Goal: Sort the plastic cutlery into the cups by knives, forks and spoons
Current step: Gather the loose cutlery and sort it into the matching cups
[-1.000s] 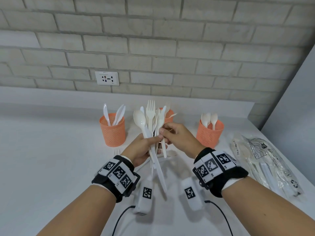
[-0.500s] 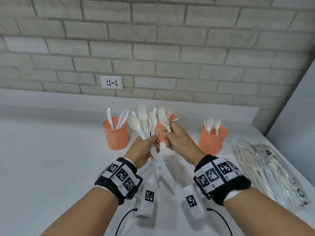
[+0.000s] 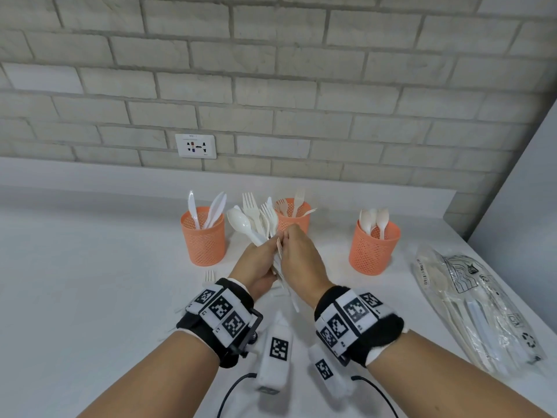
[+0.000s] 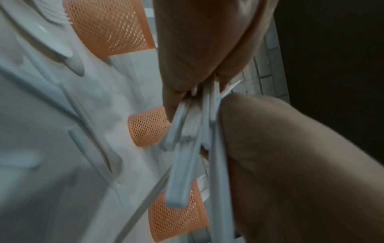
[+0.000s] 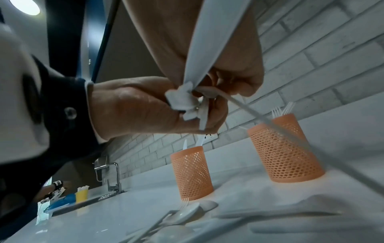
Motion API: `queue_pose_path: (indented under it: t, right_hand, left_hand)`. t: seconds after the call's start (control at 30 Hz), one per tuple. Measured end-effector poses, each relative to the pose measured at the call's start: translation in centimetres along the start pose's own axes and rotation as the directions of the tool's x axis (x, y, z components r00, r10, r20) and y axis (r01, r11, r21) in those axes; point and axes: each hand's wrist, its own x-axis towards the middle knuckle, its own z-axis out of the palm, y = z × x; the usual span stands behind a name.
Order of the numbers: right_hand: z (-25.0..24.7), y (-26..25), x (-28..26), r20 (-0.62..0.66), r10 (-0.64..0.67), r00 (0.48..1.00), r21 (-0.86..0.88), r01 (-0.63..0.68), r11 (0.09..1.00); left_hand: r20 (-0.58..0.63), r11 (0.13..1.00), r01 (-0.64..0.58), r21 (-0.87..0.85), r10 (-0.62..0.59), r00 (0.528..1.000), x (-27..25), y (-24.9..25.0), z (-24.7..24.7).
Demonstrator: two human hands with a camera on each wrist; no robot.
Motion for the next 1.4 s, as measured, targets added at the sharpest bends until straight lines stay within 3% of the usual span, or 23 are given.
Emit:
queue_pose_path:
  t: [0.2, 0.37, 0.5, 0.6, 0.67, 0.73, 1.07, 1.23, 1.4]
  right_hand:
    - [-0.4, -0.5, 0.5, -0.005, 0.064, 0.998, -0.050, -0.064, 0.997]
    - [0.0, 0.1, 1.6, 0.015, 0.302, 0.953, 0.171, -0.300, 0.938]
    - [-0.3, 0.2, 1.9, 0.092, 0.226, 0.970, 0.262, -0.243, 0.934]
    - [-1.3, 0.0, 0.9, 0.029, 0.043, 0.999, 0.255, -0.049, 0.966]
    - [-2.0, -0.1, 0.0, 0.154, -0.079, 0.985, 0.165, 0.053, 0.985]
    - [-2.3, 0.0, -0.6, 0.335, -0.112, 0.935, 0.079, 0.091, 0.993]
    - [-3.5, 0.5, 0.2, 0.546, 0.037, 0.837, 0.273, -0.220, 0.937]
    - [-4.2, 0.7, 1.0, 0.567, 0.070, 0.821, 0.163, -0.196, 0.967]
    - [-5.5, 1.5, 1.6, 0.582, 0.094, 0.808, 0.179, -0.239, 0.954]
  left_hand:
    - [0.107, 0.999, 0.002, 0.033, -0.005, 0.994, -0.3, 0.2, -0.2]
    - [0.217, 0.998, -0.042, 0.049, 0.030, 0.976, -0.8, 0.1, -0.1]
    - [0.091, 0.996, -0.077, 0.035, 0.074, 0.993, -0.2, 0.3, -0.5]
    - [-0.019, 0.993, -0.113, 0.043, 0.114, 0.993, 0.5, 0.8, -1.3]
    - [-0.066, 0.993, -0.109, 0.048, 0.112, 0.992, 0.9, 1.3, -1.8]
    - [-0.078, 0.994, -0.104, 0.026, 0.106, 0.991, 1.3, 1.7, -2.1]
    - [-0.041, 0.979, -0.205, -0.011, 0.205, 0.978, 2.4, 2.3, -3.2]
    - [-0.023, 0.973, -0.228, 0.021, 0.228, 0.973, 2.5, 2.5, -3.4]
    - [-0.009, 0.958, -0.278, 0.068, 0.280, 0.960, 2.1, 3.4, -3.7]
